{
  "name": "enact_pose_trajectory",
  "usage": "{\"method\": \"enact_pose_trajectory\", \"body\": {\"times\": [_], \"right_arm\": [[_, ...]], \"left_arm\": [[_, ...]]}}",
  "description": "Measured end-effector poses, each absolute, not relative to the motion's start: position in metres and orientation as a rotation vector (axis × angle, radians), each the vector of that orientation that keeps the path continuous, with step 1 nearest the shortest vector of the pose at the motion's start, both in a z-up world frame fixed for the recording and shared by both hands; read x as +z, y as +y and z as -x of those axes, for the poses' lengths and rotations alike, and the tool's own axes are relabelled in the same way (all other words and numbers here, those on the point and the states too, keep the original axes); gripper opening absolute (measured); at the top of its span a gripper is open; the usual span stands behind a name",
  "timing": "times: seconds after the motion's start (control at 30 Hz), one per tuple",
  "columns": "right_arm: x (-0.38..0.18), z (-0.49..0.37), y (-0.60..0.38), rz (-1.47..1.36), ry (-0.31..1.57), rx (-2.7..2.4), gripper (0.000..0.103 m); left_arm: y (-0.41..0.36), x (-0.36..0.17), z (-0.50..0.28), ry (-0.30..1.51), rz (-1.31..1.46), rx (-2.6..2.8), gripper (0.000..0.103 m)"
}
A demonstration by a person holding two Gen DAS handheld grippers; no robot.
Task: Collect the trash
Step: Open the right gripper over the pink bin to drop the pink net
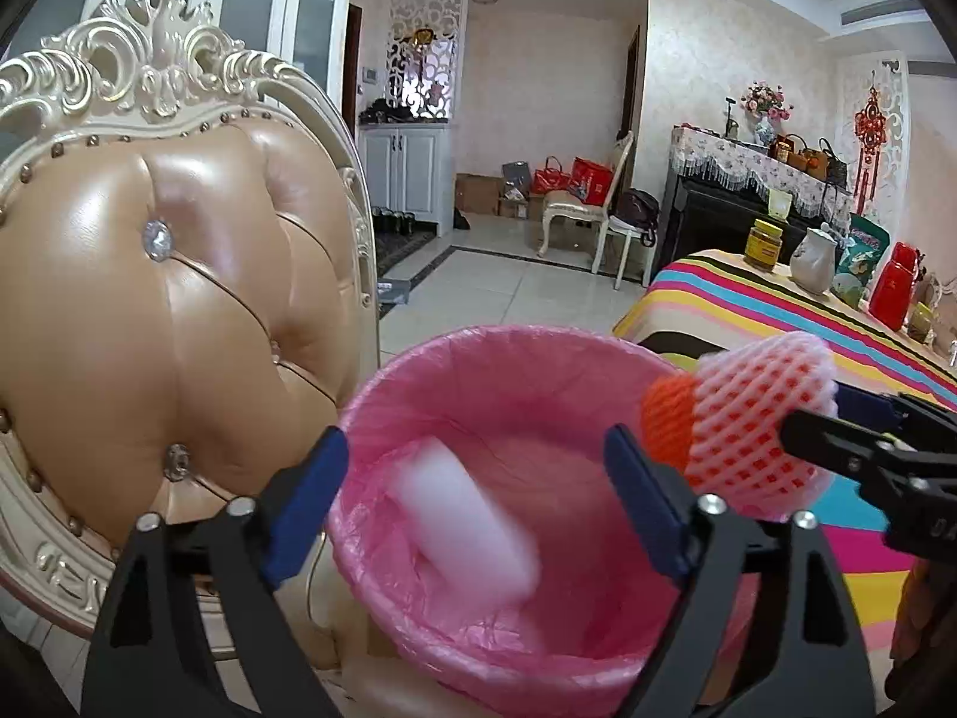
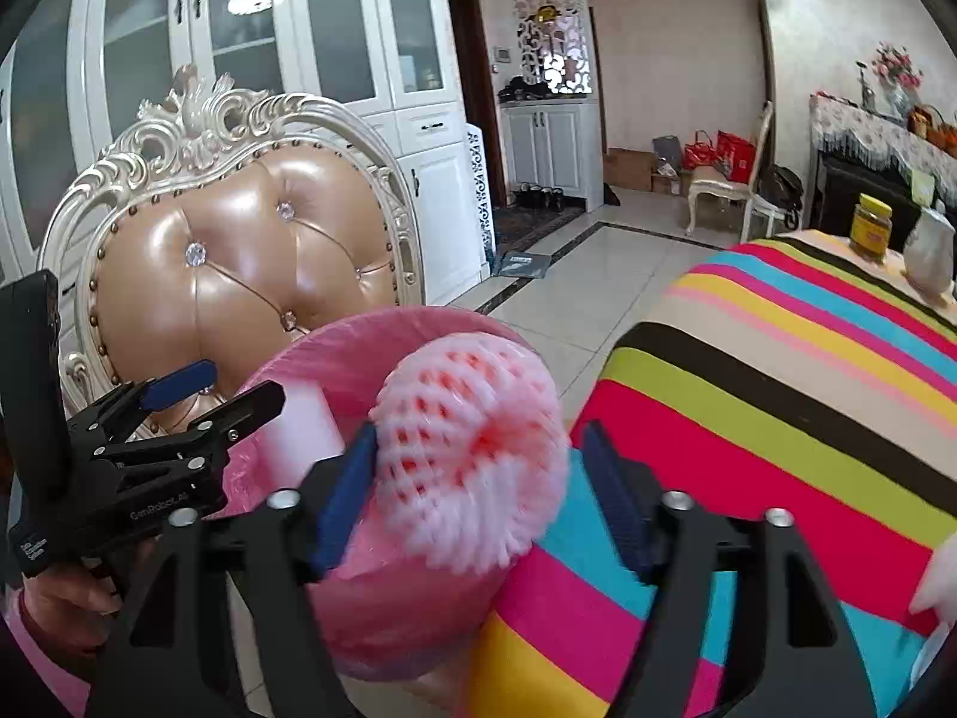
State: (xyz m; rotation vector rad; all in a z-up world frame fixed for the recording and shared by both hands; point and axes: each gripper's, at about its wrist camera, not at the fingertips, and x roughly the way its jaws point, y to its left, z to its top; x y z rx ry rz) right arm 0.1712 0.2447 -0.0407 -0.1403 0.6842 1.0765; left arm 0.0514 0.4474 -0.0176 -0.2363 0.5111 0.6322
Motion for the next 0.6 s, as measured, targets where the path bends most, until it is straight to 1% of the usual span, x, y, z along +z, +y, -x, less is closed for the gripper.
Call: {"method": "enact_pose_trajectory", "body": {"times": [0.13, 0.17, 0.2, 0.23, 0.37, 0.47, 0.6], "right_arm": [[-0.034, -0.171, 0.221, 0.11, 0.681, 1.051, 0.074], [-0.031, -0.17, 0.211, 0.106, 0.675, 1.038, 0.078], [-0.028, -0.17, 0.204, 0.1, 0.667, 1.028, 0.082], [-0.026, -0.17, 0.197, 0.092, 0.658, 1.021, 0.083], [-0.013, -0.167, 0.157, 0.059, 0.638, 0.988, 0.084], [-0.004, -0.163, 0.126, 0.042, 0.617, 0.956, 0.087], [-0.001, -0.155, 0.071, 0.023, 0.6, 0.891, 0.088]], "left_arm": [[0.429, -0.014, -0.049, 0.51, 0.208, 0.648, 0.096], [0.425, -0.013, -0.048, 0.507, 0.203, 0.65, 0.099], [0.418, -0.012, -0.048, 0.499, 0.19, 0.652, 0.098], [0.413, -0.011, -0.049, 0.5, 0.176, 0.653, 0.098], [0.389, -0.01, -0.05, 0.511, 0.158, 0.661, 0.098], [0.367, -0.009, -0.046, 0.499, 0.176, 0.627, 0.098], [0.309, -0.011, -0.045, 0.498, 0.171, 0.531, 0.098]]}}
